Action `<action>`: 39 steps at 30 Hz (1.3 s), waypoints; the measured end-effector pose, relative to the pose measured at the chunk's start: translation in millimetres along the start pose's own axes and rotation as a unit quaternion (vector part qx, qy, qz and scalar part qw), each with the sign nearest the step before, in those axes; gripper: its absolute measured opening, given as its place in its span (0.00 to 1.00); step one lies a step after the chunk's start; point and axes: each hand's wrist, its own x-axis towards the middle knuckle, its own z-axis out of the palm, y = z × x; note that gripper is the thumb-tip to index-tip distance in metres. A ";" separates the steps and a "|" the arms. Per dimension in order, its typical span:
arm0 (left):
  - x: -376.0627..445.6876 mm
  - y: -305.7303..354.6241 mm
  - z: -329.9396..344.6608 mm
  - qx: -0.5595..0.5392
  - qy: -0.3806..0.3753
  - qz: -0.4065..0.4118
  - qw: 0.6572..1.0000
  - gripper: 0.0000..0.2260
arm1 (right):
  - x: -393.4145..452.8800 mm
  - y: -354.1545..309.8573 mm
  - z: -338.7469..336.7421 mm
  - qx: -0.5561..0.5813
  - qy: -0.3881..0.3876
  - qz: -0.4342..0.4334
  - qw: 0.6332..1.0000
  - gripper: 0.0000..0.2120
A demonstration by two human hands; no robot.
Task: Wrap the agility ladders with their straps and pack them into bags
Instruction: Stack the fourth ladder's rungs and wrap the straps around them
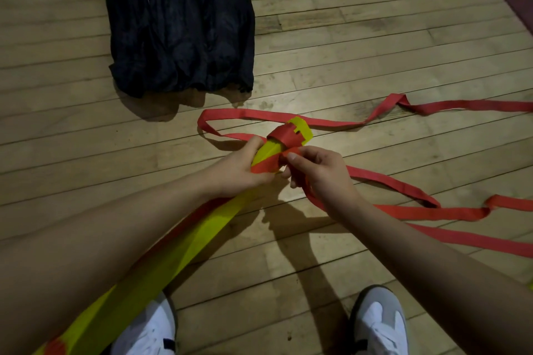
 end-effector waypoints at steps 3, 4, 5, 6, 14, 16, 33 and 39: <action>5.7 7.4 -1.0 0.114 0.018 0.020 0.993 0.19 | -1.7 -3.6 -1.4 0.006 -0.005 0.005 1.000 0.09; 9.5 11.3 -4.8 0.157 0.029 0.023 0.987 0.20 | -1.9 -3.9 -2.2 0.001 -0.011 0.007 1.000 0.09; 13.5 15.2 -10.0 0.202 0.043 0.027 0.978 0.21 | -2.4 -4.7 -2.6 -0.006 -0.015 0.011 1.000 0.09; 17.2 18.8 -14.7 0.248 0.059 0.031 0.967 0.21 | -2.6 -5.1 -3.2 -0.011 -0.015 0.014 1.000 0.09; 36.8 35.2 -8.9 0.399 0.086 0.046 0.912 0.25 | 7.1 -8.8 -8.8 0.044 0.028 0.018 0.998 0.06; 38.5 38.0 -7.9 0.361 0.051 0.021 0.931 0.29 | 7.2 -6.4 -10.1 0.049 0.034 0.025 0.998 0.06; 36.3 19.6 -1.1 0.427 0.144 0.018 0.892 0.25 | 3.9 -0.6 -12.5 -0.046 0.024 0.071 0.996 0.07; 37.9 16.5 -3.7 0.445 0.165 0.012 0.880 0.26 | 11.9 -2.6 -7.4 -0.020 0.018 0.063 0.998 0.06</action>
